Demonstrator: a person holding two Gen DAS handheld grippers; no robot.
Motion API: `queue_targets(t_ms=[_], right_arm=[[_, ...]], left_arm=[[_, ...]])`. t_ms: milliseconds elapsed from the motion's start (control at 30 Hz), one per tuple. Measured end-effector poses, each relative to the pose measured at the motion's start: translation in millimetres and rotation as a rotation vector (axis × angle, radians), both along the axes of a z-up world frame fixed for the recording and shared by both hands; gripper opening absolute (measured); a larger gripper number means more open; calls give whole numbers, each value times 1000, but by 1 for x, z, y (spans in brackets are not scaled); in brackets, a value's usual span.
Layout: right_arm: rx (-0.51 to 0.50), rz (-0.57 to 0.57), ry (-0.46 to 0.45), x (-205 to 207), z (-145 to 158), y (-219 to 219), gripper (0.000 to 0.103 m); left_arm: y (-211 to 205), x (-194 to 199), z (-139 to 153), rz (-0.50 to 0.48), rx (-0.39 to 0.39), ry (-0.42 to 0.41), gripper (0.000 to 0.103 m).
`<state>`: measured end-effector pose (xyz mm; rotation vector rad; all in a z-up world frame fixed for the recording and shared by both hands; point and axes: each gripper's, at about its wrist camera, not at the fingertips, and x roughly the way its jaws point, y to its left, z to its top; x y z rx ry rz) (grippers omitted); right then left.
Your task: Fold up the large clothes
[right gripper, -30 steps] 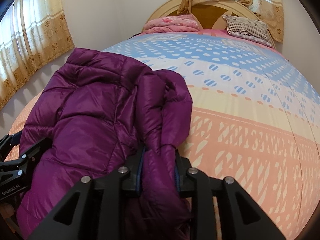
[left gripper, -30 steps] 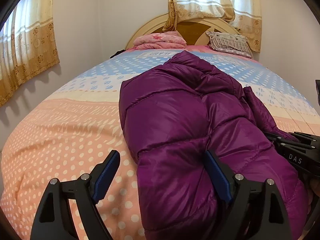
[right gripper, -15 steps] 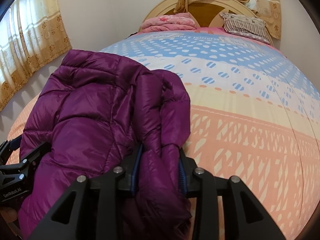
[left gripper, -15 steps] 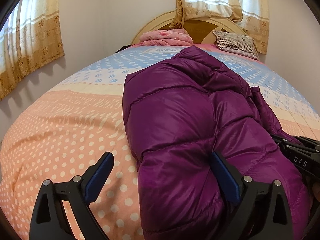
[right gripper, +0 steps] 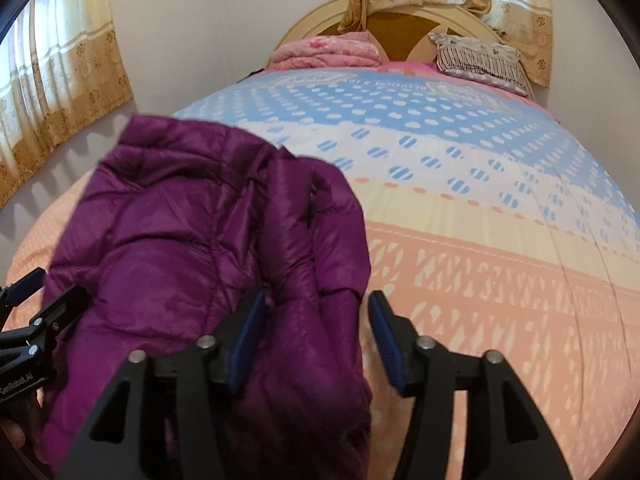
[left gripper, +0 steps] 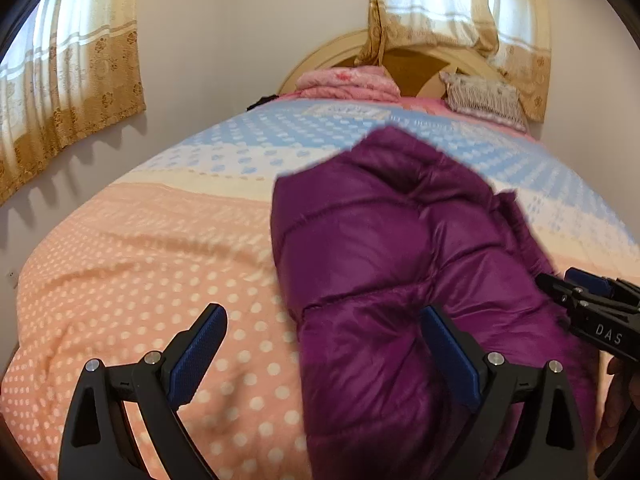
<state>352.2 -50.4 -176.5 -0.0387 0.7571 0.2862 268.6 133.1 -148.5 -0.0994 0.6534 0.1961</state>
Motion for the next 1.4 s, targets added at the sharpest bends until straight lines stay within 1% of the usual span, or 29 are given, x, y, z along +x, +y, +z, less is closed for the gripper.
queue_targets(t_ms=[33,67,133,267,333,367,400,467,567,733,833,1400], right_arm=[[5,2,-14,-6,7,0,68],[8,7,-33,-13,15,-1,68],[-5,10,-69,-31,31,0,70],[-29,11,-125,-70,60,-1,70],[-28,9,-158,-93,75,-4,73],[-24,2,-185,-108,84,-7,75],[-23,-8,-208,-118,91,-9,78],[-13,-16,-255,-141,104,-13,80],[-7,-22,-294,-161,119,-13,81],[-16,-17,-329,-174,130,-8,82],[-13,-16,-336,-178,133,-8,82],[7,1,-336,-188,131,-6,82]], left_arm=[[0,-7,8,-1,0,-18,98],[0,-12,13,0,3,-29,98],[-1,-31,32,0,9,-59,98],[-2,-71,63,-2,28,-100,98],[-6,-102,84,-18,37,-147,98],[-7,-109,90,-19,41,-159,98],[-9,-125,101,-23,52,-192,98],[-12,-140,112,-30,63,-223,98],[-15,-159,130,-30,75,-270,98],[-16,-168,140,-38,79,-296,98],[-14,-170,138,-37,74,-295,98],[-13,-168,132,-22,72,-291,98]])
